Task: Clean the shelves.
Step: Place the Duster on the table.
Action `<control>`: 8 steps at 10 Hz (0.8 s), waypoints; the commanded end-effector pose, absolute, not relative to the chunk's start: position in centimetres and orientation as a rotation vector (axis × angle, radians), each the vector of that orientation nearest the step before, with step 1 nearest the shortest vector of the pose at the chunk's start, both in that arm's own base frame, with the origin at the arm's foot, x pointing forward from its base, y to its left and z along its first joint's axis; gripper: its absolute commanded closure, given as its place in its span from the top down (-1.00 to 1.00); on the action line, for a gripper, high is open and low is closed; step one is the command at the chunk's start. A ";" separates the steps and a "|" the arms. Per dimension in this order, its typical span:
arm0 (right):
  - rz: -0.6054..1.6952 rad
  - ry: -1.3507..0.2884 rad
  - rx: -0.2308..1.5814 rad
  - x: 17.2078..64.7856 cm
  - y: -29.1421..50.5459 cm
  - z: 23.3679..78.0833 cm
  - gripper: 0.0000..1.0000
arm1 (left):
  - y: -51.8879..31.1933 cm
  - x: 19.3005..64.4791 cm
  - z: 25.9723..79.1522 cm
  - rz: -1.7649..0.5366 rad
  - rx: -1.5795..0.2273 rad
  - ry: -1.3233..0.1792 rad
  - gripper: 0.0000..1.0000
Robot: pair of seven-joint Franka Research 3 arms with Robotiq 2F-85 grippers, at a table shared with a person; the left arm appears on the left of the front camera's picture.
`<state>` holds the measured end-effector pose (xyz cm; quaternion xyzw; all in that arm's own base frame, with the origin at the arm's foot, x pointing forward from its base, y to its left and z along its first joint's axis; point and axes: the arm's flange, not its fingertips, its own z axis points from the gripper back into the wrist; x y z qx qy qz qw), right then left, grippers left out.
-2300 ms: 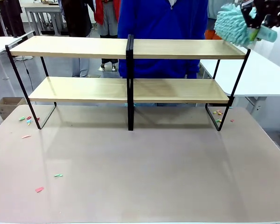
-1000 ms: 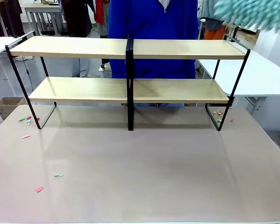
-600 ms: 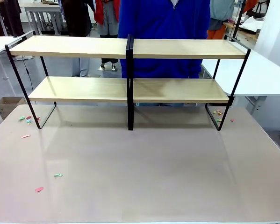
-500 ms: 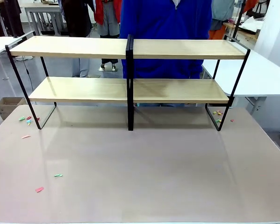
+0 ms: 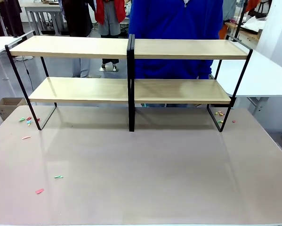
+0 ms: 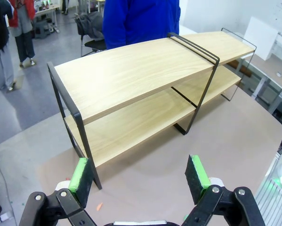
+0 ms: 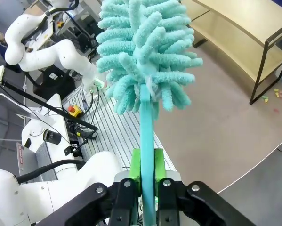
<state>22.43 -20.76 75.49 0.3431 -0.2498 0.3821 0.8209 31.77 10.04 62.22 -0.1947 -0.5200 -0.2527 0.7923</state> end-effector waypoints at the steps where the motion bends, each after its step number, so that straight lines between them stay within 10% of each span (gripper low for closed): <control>1: 0.842 -0.530 0.709 22.1 -21.3 75.4 -0.75 | 10.0 31.6 62.4 -0.533 -0.409 -1.106 1.00; 7: 0.812 -0.533 0.728 22.4 -21.1 75.3 -0.75 | 10.0 31.8 62.2 -0.544 -0.419 -1.119 1.00; 8: 0.995 -0.266 0.744 24.5 -18.7 74.4 -0.75 | 8.1 32.9 62.4 -0.656 -0.667 -0.819 1.00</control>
